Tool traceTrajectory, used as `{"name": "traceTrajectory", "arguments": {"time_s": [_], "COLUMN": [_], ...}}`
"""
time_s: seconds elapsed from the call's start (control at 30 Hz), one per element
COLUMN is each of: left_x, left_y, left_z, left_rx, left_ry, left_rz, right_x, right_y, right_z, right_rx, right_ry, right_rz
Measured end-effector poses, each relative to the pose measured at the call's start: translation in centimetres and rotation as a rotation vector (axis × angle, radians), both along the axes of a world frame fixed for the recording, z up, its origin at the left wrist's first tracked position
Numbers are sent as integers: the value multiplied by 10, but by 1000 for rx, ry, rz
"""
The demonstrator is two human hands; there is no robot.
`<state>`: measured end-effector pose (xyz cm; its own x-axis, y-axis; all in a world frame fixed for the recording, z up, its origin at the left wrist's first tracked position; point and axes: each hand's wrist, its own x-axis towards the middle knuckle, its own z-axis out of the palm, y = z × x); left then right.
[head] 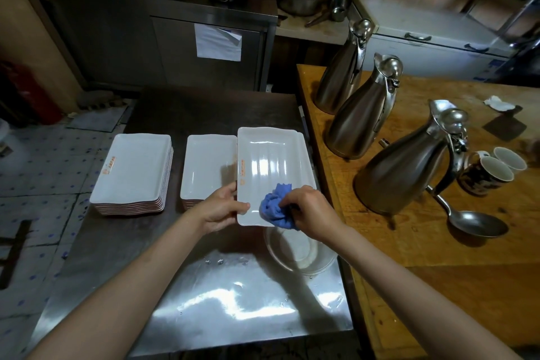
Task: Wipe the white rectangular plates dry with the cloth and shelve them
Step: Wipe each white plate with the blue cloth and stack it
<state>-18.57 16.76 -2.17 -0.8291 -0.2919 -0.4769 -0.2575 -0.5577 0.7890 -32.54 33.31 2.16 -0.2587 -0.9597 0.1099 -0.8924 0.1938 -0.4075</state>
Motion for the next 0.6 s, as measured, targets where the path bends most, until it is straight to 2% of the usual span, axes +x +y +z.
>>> {"name": "traceTrajectory", "arguments": {"time_s": [0.17, 0.3, 0.5, 0.6], "left_x": [-1, -1, -1, 1], "left_y": [3, 1, 0, -3], "left_z": [3, 4, 7, 6], "left_rx": [-5, -20, -42, -46], "left_ry": [2, 2, 19, 6], "left_rz": [19, 36, 29, 51], "right_x": [0, 12, 15, 16], "right_y": [8, 13, 9, 6], "right_z": [-5, -8, -13, -17], "right_rx": [-65, -96, 58, 5], "right_ry": [46, -24, 186, 219], "right_rz": [-60, -170, -181, -200]}}
